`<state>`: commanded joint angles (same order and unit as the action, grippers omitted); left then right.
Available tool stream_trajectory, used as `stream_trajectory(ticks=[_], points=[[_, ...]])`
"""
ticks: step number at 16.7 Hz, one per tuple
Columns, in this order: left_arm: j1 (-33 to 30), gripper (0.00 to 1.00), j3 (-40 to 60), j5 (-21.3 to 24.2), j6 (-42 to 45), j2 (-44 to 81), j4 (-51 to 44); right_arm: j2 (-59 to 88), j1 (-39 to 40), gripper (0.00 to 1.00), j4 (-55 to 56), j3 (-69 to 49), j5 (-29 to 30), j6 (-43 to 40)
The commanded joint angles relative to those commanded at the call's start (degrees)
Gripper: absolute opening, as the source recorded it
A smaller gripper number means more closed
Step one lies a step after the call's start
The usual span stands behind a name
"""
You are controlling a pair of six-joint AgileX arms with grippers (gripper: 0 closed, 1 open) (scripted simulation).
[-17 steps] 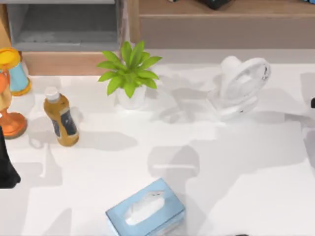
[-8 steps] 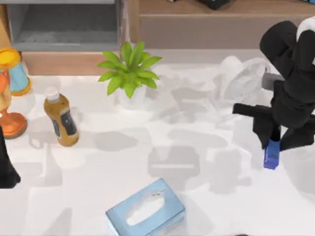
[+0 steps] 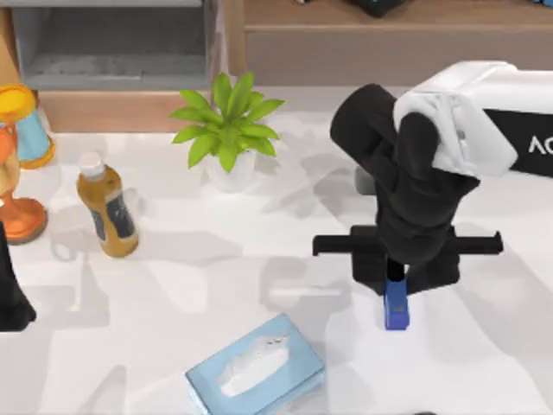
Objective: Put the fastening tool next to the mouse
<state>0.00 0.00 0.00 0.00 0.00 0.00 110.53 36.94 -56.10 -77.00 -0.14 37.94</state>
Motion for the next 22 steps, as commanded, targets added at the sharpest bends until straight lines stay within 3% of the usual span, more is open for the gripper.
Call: stream_trajectory(ticks=[22], points=[[0.00,1.00,0.00,0.00,0.00,0.00,0.00,-0.14,1.26,0.00,1.37,1.31,-0.40,-1.16]])
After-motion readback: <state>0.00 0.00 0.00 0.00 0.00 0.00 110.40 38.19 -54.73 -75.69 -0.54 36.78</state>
